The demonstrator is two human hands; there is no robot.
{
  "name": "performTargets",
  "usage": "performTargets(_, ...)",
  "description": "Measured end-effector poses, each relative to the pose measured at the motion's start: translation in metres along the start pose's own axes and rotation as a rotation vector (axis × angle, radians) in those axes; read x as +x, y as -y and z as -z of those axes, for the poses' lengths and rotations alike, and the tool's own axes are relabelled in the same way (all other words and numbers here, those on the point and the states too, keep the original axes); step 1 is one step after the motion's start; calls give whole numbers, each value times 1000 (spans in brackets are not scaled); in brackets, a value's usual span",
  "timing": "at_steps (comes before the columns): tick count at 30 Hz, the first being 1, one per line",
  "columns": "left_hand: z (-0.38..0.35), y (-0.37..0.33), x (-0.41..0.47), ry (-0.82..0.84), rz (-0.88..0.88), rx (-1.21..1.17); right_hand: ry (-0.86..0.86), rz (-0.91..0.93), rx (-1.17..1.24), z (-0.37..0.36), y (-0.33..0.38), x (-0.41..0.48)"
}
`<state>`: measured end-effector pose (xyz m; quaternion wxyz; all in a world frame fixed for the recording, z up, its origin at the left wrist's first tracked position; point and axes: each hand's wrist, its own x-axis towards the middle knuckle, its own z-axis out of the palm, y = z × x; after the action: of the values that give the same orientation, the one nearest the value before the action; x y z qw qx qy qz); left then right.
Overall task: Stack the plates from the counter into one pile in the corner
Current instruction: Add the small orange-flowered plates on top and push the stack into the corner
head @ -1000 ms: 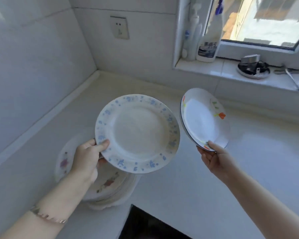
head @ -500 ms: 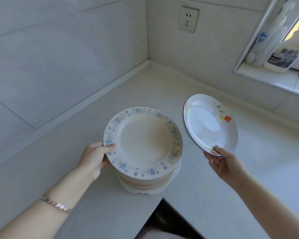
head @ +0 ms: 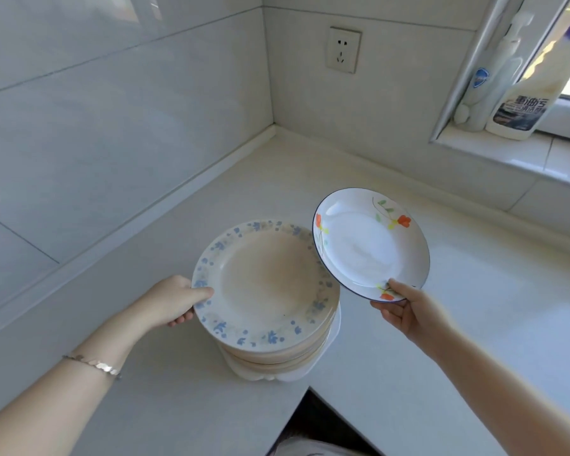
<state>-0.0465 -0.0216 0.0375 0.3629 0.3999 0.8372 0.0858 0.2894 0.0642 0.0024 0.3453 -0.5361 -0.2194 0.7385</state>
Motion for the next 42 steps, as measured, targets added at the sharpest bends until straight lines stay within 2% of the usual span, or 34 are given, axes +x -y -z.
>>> performTargets(3, 1, -4, -2, -57, -24, 308, -14, -5, 6, 0, -1, -1)
performTargets(5, -6, -2, -4, -216, -54, 394, -27, -15, 25, -1, -2, -2)
performTargets(6, -11, -1, -3, -281, -73, 276, -34, -23, 37, -1, -3, -2)
performTargets(7, -18, -1, -1, -292, -88, 49, -39, -30, 50, -2, -3, -2)
performTargets(9, -34, -7, 3, -240, -110, -493, -40, -30, 57, -4, -2, -2)
performTargets(10, -42, -9, 4, -234, -109, -671, -38, -22, 47, -5, -1, -3)
performTargets(12, -54, -13, 4, -293, -96, -808, -34, 3, -2, -8, 2, -5)
performTargets(14, -59, -14, 4, -359, -80, -872, -29, 34, -80, -13, 8, -10)
performTargets(18, -60, -16, 3, -388, -71, -947, 18, 65, -293, -32, 21, -21)
performTargets(23, -60, -17, 4, -395, -47, -964, 91, -39, -575, -74, 15, -25)
performTargets(30, -54, -23, -1, -369, -22, -1069, 176, -94, -590, -102, -5, -18)
performTargets(32, -54, -24, -2, -361, -23, -1080, 141, -63, -686, -102, -7, -16)
performTargets(34, -54, -23, -2, -361, -14, -1080, 94, -21, -878, -99, -6, -16)
performTargets(37, -53, -23, -2, -368, -4, -1074, 51, 72, -1359, -94, -4, -18)
performTargets(39, -53, -23, -2, -363, 1, -1086, -90, 221, -1599, -88, -1, -19)
performTargets(40, -54, -23, -2, -359, 2, -1092, -174, 303, -1623, -85, 1, -18)
performTargets(42, -54, -22, -2, -355, 5, -1097, -249, 434, -1424, -77, 2, -14)
